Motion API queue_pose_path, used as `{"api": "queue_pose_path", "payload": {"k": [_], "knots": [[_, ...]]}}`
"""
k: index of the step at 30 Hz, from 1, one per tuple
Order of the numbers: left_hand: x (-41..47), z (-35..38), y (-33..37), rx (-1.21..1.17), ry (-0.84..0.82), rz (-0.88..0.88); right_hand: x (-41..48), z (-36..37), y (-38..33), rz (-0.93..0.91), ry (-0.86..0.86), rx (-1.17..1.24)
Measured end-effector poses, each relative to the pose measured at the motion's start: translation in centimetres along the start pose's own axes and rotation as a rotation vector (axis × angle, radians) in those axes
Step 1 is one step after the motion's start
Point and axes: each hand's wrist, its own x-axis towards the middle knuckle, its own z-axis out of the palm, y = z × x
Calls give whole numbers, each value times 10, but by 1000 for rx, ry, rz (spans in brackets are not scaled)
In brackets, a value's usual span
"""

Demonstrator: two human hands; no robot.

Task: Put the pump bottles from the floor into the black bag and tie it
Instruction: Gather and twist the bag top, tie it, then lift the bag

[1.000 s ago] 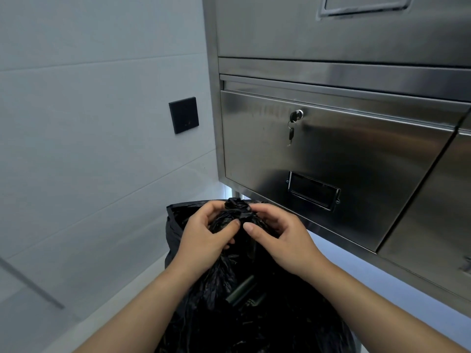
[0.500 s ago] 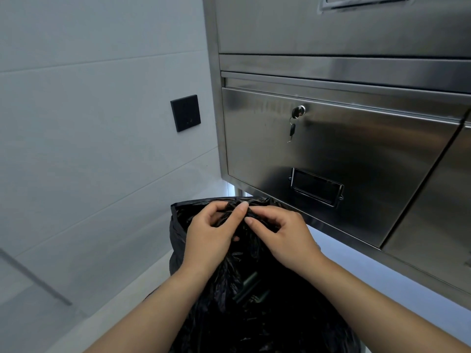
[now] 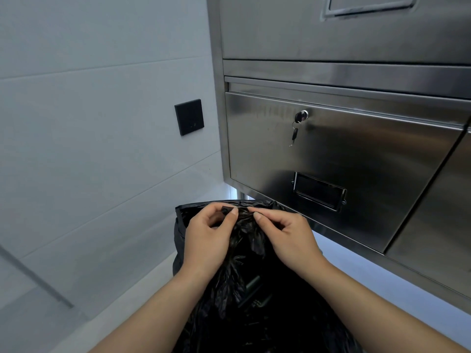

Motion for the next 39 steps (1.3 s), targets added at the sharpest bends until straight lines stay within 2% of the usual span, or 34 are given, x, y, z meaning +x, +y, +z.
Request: {"api": "queue_pose_path", "payload": {"k": [5,11,13,17,22,28,35,39], "knots": [[7,-14,-7,80,1,14,11,-10,2,118,71,102],[6,-15,4,-8,-180,-117,5,-6,1,91,-17,13],[4,-12,7,8,-205,-76,5,-4,0,72,-16,13],[4,-12,5,201,-194,64,5,-8,0,86,-6,35],[7,-15,1,215,-136,87,4,-12,5,57,-69,42],[11,-16,-6,171,-68,90,-4,-4,7,-133,-135,-155],[12,-20,-5,79,-128,60,-7,0,11,-137,-278,-254],[12,-25,-1,93,-189,4,-5,-1,13,-139,-303,-308]]}}
